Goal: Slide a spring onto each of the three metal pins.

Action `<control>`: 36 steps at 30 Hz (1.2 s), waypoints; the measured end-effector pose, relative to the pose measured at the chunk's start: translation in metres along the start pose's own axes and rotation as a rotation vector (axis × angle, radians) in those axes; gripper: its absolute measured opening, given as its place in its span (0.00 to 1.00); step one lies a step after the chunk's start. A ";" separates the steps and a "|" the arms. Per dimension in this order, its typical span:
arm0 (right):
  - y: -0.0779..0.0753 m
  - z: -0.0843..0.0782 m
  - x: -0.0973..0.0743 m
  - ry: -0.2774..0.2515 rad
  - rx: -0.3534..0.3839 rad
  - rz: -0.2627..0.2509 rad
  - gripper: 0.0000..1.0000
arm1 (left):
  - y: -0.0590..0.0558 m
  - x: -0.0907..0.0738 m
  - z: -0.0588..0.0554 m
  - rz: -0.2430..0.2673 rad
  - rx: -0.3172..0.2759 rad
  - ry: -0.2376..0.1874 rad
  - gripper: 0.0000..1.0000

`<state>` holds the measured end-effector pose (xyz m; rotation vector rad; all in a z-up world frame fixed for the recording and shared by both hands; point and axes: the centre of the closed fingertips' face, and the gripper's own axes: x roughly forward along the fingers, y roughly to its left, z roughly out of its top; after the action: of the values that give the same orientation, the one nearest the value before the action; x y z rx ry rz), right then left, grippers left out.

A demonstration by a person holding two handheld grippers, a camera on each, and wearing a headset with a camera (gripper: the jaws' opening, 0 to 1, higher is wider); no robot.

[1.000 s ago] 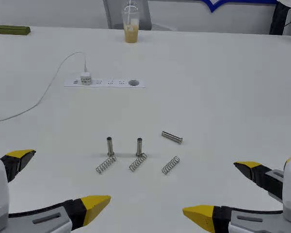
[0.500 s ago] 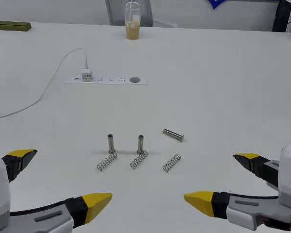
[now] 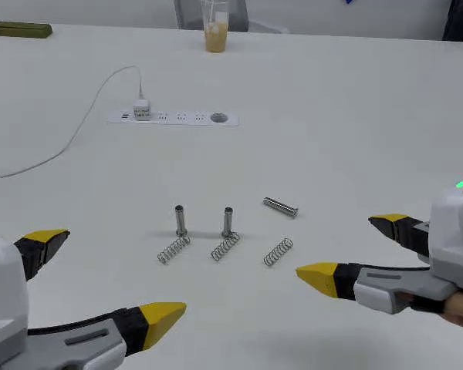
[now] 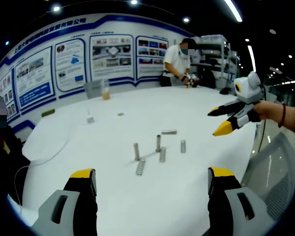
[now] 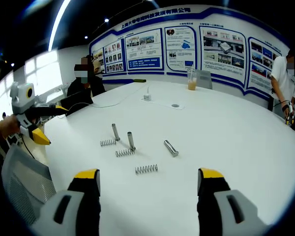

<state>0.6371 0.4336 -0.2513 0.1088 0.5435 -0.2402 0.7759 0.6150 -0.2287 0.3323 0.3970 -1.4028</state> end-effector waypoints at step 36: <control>-0.031 0.018 0.081 0.042 -0.046 0.056 0.54 | -0.003 0.016 -0.006 -0.029 -0.009 0.002 0.95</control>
<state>0.7054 0.3851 -0.2795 0.0848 0.5864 -0.1708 0.7743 0.6032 -0.2409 0.3212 0.4110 -1.4283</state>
